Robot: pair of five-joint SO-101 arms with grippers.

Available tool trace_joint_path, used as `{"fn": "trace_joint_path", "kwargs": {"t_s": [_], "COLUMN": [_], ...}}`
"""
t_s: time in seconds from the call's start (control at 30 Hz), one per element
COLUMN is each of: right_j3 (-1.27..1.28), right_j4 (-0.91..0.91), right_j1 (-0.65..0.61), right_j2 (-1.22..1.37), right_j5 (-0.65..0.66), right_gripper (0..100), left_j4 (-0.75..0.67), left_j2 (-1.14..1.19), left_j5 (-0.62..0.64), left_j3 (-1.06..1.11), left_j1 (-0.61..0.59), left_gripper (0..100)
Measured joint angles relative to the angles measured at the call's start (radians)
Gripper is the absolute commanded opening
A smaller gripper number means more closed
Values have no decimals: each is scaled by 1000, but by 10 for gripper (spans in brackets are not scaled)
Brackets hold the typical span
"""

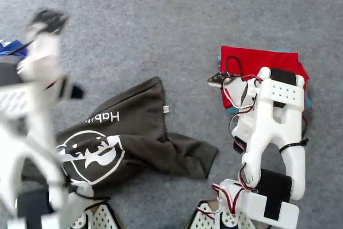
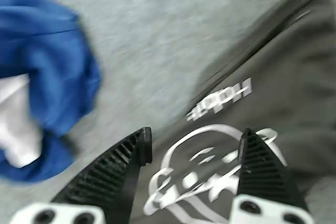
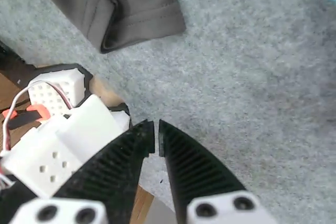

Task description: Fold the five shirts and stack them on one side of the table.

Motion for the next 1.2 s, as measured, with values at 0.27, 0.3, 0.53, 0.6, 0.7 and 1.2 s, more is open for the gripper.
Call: {"fn": "trace_joint_path", "kwargs": {"t_s": [0.27, 0.3, 0.53, 0.6, 0.7, 1.2], "right_j3": [0, 0, 2, 12, 35, 43], "right_j4": [-44, -44, -44, -49, -52, -54], "right_j1": [2, 2, 2, 2, 2, 2], "right_j2": [0, 0, 0, 0, 0, 0], "right_j5": [-98, -101, -103, -103, -103, -103], "right_gripper": [33, 33, 33, 33, 33, 33], "left_j4": [-170, -178, -183, -172, -138, -38], "left_j2": [488, 535, 822, 891, 974, 1267], "left_j5": [247, 285, 542, 574, 603, 787], "left_j3": [-239, -281, -574, -643, -755, -947], "left_j1": [216, 230, 348, 399, 465, 489], "left_gripper": [274, 274, 274, 274, 273, 273]}}
